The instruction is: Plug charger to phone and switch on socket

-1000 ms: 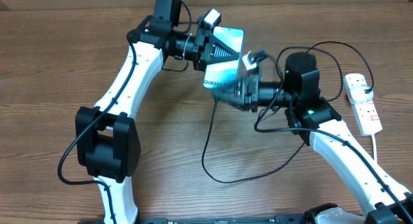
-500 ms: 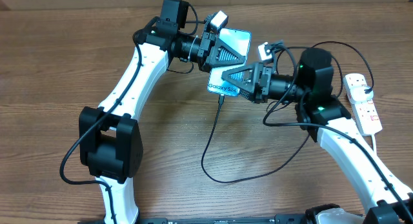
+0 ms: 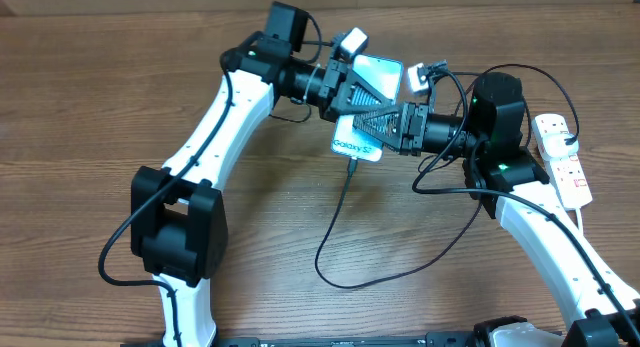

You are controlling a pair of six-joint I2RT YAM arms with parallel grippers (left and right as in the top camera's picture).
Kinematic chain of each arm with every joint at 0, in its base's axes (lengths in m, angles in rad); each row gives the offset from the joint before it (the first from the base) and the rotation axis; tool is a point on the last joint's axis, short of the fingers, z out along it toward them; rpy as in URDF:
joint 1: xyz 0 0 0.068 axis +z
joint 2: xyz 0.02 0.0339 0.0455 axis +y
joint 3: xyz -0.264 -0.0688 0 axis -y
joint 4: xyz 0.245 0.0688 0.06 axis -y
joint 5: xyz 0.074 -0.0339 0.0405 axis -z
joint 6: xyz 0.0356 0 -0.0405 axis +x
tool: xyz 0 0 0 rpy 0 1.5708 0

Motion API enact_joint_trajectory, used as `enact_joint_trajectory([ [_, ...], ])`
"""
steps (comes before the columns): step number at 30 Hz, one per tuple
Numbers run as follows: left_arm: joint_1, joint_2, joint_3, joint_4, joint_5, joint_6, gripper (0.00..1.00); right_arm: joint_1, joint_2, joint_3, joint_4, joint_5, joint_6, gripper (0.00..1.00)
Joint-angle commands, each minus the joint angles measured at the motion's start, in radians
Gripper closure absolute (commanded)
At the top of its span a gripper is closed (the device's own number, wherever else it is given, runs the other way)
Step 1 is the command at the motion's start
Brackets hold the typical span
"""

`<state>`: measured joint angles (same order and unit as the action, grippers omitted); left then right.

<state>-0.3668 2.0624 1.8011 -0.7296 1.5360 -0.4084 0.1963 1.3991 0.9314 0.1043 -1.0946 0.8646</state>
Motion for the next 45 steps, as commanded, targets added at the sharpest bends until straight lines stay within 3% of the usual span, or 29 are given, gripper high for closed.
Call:
enact_joint_trajectory([
  [1,-0.017,-0.008,0.002,-0.005,0.01,0.032,0.96,-0.001,0.001,0.024,0.014,0.005,-0.01,0.71],
  [8,-0.027,-0.008,0.002,-0.026,-0.027,0.035,0.96,-0.001,0.001,0.024,0.014,0.005,-0.01,0.96],
  [12,-0.026,-0.008,0.002,-0.027,-0.033,0.043,0.94,-0.001,0.001,0.024,0.014,0.005,-0.01,0.96],
  [15,-0.026,-0.008,0.002,-0.03,-0.062,0.042,0.72,-0.001,0.001,0.024,0.014,0.005,-0.01,0.96],
  [18,-0.024,-0.008,0.002,-0.029,-0.078,0.042,0.28,-0.001,0.001,0.024,0.014,0.009,-0.01,0.96],
  [19,-0.024,-0.008,0.002,-0.029,-0.082,0.042,0.18,-0.001,0.001,0.024,0.014,0.009,-0.01,0.96],
  [22,-0.019,-0.008,0.002,-0.029,-0.125,0.042,0.01,-0.001,0.001,0.024,0.014,0.01,-0.01,0.96],
  [28,0.023,-0.008,0.002,-0.029,-0.257,0.042,0.0,-0.001,0.001,0.024,-0.078,0.064,-0.037,0.96],
  [35,0.111,-0.008,0.002,-0.043,-0.367,0.042,0.0,0.006,0.007,0.024,-0.37,0.254,-0.215,0.96],
  [40,0.154,-0.008,0.002,-0.135,-0.579,0.042,0.0,0.045,0.037,0.024,-0.517,0.452,-0.295,0.96],
  [45,0.168,-0.008,0.002,-0.25,-0.841,0.043,0.0,0.135,0.132,0.024,-0.522,0.585,-0.298,0.96],
])
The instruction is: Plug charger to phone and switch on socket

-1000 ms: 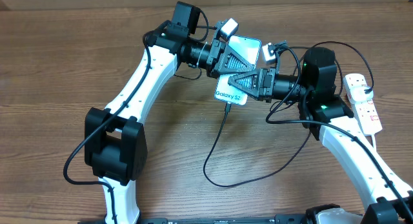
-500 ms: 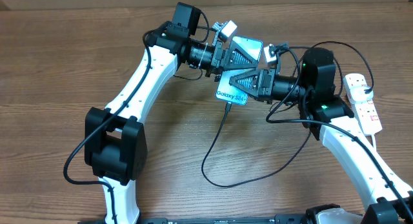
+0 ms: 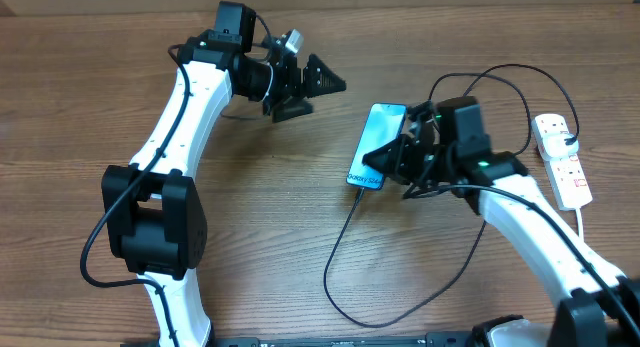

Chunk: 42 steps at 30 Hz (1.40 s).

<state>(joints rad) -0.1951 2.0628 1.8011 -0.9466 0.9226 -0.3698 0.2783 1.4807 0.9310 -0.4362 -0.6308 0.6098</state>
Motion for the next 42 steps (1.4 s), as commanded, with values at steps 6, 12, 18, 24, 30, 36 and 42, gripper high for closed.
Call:
enact_joint_trajectory([
  [6,0.0,-0.008,0.002,-0.098,-0.48,0.019,0.0,0.141,0.179,0.024,0.09,0.144,-0.04,0.96],
  [12,0.007,-0.008,0.002,-0.135,-0.767,0.019,0.01,0.196,0.317,0.024,0.167,0.144,-0.039,0.96],
  [18,0.007,-0.008,0.002,-0.145,-0.885,0.019,0.0,0.243,0.386,0.024,0.25,0.145,-0.039,0.96],
  [24,0.007,-0.008,0.002,-0.145,-0.885,0.019,0.01,0.268,0.386,0.024,0.29,0.167,-0.039,0.87],
  [30,0.007,-0.008,0.002,-0.145,-0.885,0.018,0.0,0.269,0.386,0.024,0.286,0.174,-0.039,0.8],
  [36,0.007,-0.008,0.002,-0.145,-0.885,0.018,0.0,0.269,0.386,0.024,0.277,0.214,-0.039,0.48],
  [42,0.006,-0.008,0.002,-0.145,-0.885,0.018,0.01,0.263,0.386,0.024,0.283,0.325,-0.039,0.38],
])
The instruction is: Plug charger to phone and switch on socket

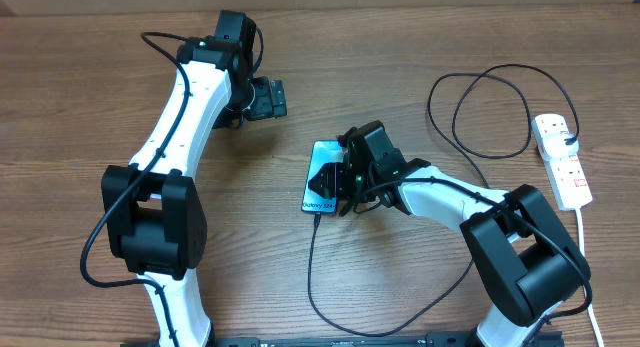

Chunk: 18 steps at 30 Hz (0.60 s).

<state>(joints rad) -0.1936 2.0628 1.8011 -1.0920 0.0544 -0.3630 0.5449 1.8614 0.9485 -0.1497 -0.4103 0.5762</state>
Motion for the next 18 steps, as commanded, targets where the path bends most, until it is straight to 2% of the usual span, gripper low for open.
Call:
enact_joint_trajectory([
  [1,0.005,-0.008,0.002,0.0,-0.017,0.011,0.0,-0.004,0.006,0.006,0.001,0.117,-0.005,0.38],
  [18,0.005,-0.008,0.002,0.0,-0.017,0.012,0.0,-0.004,0.006,0.006,-0.006,0.175,-0.005,0.26],
])
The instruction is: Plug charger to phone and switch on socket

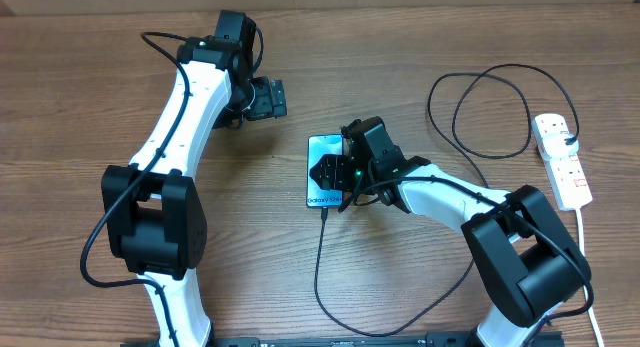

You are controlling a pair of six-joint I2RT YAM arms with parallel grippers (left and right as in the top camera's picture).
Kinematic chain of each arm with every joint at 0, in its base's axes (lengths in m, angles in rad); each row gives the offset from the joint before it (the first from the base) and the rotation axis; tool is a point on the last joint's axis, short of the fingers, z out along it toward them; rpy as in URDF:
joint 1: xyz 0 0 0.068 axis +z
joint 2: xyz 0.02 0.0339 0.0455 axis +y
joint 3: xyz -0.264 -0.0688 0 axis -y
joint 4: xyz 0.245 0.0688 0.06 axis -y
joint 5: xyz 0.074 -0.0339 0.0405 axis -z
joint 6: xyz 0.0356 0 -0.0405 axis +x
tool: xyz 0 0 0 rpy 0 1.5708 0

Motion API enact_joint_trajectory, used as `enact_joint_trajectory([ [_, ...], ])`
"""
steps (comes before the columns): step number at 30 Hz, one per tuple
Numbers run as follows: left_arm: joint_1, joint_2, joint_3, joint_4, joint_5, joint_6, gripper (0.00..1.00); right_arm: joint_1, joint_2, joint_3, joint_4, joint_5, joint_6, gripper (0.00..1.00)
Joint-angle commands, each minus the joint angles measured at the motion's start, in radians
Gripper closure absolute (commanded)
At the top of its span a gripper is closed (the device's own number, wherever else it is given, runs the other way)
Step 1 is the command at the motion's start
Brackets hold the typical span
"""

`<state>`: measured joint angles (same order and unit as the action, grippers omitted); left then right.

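Observation:
The phone (318, 187), blue screen up with a white label at its near end, lies flat at the middle of the table. The black charger cable (318, 262) is plugged into its near end and loops across the table. My right gripper (332, 173) rests over the phone's right half, its fingers closed on the phone's edge. My left gripper (264, 98) hangs at the back left, well away from the phone, pointing down so its fingers are hard to read. The white socket strip (561, 159) lies at the far right.
A loop of black cable (480, 107) lies at the back right and leads to the socket strip. The right arm's white forearm (450, 195) stretches low across the table between the phone and the strip. The left arm's base (155, 227) stands at the left.
The phone has turned a little, its near end now further right and the phone straighter. My right gripper is still on it. The left arm has not moved.
First both grippers held the phone up at the back middle, cable plugged in. Then the left gripper had let go and stood back left, while the right held the phone at the right. Later the phone lay at the table's middle under the right gripper, where it stays.

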<state>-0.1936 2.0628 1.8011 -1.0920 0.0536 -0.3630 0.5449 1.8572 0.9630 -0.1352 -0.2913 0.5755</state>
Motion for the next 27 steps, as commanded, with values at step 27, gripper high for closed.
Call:
enact_joint_trajectory([
  [27,0.004,-0.008,0.002,0.0,-0.016,0.012,0.0,-0.004,0.01,-0.007,-0.023,0.207,0.004,0.16],
])
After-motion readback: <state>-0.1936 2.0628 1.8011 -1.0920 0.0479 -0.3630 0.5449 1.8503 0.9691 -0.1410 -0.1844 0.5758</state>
